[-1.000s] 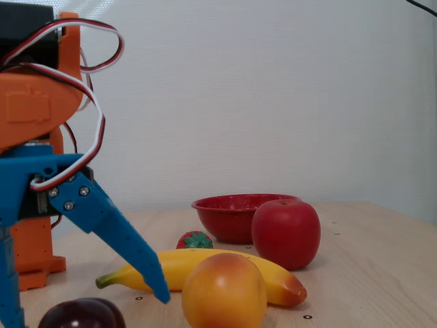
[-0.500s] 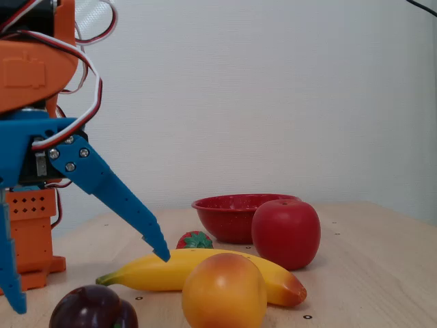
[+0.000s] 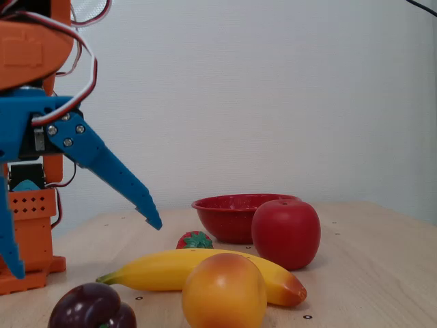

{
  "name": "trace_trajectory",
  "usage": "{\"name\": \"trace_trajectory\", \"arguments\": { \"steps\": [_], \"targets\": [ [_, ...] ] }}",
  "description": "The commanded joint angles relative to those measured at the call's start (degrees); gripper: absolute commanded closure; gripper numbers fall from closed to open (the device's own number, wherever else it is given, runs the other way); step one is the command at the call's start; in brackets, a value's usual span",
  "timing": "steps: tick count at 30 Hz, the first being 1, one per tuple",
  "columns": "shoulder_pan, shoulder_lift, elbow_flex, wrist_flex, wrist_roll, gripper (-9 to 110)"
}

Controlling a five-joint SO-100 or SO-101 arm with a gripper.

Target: Put the plum in the red bowl.

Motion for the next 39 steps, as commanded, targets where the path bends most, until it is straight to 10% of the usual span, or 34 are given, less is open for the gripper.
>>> {"name": "trace_trajectory", "arguments": {
  "steps": [1,39],
  "targets": [
    [-1.1,10.8,1.8,8.4,1.5,49],
    [-3.4,0.4,17.8,-17.4,-0.1,49]
  ]
}}
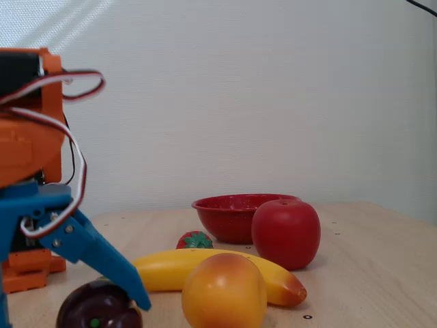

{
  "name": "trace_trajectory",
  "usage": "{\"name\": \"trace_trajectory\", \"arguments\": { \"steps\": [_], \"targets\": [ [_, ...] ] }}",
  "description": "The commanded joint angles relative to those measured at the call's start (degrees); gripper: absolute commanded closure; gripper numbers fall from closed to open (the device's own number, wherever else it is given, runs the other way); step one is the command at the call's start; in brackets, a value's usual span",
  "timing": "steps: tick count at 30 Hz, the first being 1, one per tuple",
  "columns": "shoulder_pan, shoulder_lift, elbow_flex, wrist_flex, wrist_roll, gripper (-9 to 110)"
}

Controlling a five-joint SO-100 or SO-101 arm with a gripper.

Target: Put the plum in the red bowl.

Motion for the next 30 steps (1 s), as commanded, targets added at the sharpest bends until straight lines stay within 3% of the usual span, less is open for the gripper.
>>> {"name": "trace_trajectory", "arguments": {
  "steps": [1,30],
  "targets": [
    [-1.6,2.6,-1.2,-1.8,0.4,49],
    [7.3,3.3,0.1,-0.6,-6.8,49]
  ]
}}
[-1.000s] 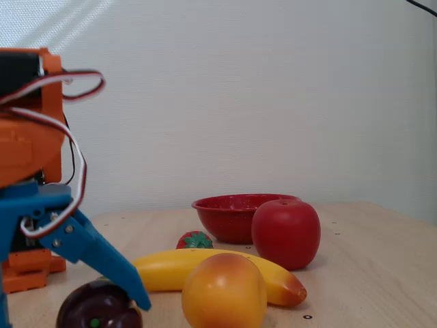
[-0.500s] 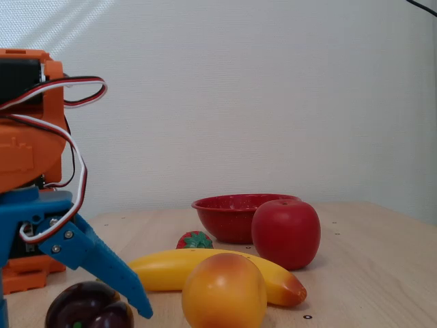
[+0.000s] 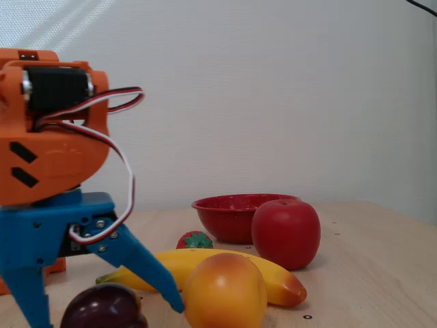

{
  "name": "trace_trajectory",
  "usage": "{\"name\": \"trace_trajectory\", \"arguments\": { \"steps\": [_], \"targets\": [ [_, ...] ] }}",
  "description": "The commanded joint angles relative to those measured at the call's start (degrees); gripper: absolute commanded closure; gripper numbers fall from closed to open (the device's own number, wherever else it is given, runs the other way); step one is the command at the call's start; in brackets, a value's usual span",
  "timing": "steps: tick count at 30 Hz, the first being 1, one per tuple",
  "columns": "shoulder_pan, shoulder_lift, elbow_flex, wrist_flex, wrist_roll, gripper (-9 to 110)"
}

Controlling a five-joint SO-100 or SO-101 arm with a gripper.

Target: Put the plum in the red bowl.

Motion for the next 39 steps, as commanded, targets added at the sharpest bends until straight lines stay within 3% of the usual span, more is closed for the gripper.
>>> {"name": "trace_trajectory", "arguments": {
  "steps": [1,16,20,24,26,28,39],
  "targets": [
    [1.1,3.5,-1.4,0.1,-1.1,49],
    [-0.1,2.5,-1.0,-4.1,0.2,53],
    [-0.1,2.5,-1.1,-3.7,1.2,62],
    [-0.2,2.5,-1.0,-4.2,2.0,81],
    [-0.2,2.5,-0.7,-5.0,2.2,97],
    [-0.3,2.6,-1.1,-4.8,1.8,101],
    [2.3,9.7,-21.2,25.4,-5.8,101]
  ]
}}
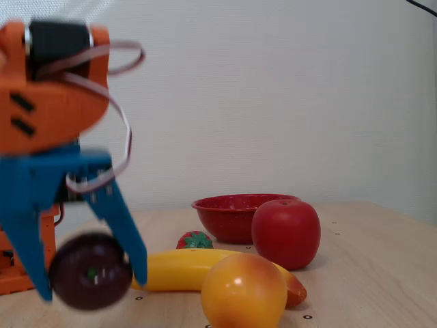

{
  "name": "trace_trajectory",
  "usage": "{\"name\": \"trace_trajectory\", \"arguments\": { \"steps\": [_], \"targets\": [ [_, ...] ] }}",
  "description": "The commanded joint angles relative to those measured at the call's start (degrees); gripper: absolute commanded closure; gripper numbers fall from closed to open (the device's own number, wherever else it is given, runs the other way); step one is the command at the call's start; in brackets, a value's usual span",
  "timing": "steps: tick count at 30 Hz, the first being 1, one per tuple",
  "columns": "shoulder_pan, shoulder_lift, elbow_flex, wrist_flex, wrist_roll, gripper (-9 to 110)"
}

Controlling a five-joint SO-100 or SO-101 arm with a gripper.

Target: Put the plum in the red bowl.

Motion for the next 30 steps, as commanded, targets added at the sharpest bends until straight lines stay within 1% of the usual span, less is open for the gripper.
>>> {"name": "trace_trajectory", "arguments": {
  "steps": [1,6,10,15,21,25,30],
  "targets": [
    [3.1,11.3,-6.8,8.8,-4.7,101],
    [8.9,19.2,-8.2,8.8,-12.4,101],
    [17.0,25.4,-9.3,8.8,-19.0,101],
    [31.3,30.4,-13.1,8.8,-30.6,101],
    [50.7,34.6,-13.9,8.8,-46.1,101],
    [63.5,34.1,-16.1,8.8,-58.0,101],
    [75.8,27.9,-21.1,8.7,-71.2,101]
  ]
}}
